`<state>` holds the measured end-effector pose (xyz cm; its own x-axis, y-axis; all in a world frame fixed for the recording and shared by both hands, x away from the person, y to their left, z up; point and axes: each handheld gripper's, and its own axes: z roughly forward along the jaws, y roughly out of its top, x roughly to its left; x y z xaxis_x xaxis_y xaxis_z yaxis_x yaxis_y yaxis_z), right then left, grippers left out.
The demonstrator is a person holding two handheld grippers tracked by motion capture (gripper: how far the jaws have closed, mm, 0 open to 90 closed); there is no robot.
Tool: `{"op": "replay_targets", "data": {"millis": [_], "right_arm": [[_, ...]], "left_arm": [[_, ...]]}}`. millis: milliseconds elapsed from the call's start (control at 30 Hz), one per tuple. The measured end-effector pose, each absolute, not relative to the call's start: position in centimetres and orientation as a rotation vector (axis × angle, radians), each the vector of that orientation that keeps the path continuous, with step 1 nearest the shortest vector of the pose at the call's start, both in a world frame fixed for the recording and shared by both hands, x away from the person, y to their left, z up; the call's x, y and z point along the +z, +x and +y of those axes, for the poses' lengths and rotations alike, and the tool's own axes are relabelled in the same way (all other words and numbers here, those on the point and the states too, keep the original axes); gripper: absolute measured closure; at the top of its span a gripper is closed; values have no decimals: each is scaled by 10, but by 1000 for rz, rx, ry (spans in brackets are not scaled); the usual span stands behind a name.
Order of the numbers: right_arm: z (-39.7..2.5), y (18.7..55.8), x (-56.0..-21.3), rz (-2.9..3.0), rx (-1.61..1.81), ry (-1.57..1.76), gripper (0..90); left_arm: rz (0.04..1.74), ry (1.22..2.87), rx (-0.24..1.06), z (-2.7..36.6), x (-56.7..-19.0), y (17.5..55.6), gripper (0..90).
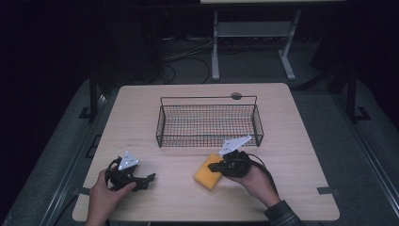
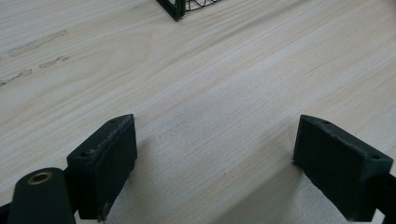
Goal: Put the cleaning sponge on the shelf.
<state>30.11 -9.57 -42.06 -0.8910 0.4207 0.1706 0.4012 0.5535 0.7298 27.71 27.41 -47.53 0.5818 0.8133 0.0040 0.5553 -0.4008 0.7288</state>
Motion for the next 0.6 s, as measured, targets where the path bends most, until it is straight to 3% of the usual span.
{"op": "replay_targets", "data": {"millis": [600], "right_arm": [[-45, 326, -423, 2891, 1027, 682, 896]], "left_arm": [[1079, 2119, 476, 275, -475, 277, 126]]}}
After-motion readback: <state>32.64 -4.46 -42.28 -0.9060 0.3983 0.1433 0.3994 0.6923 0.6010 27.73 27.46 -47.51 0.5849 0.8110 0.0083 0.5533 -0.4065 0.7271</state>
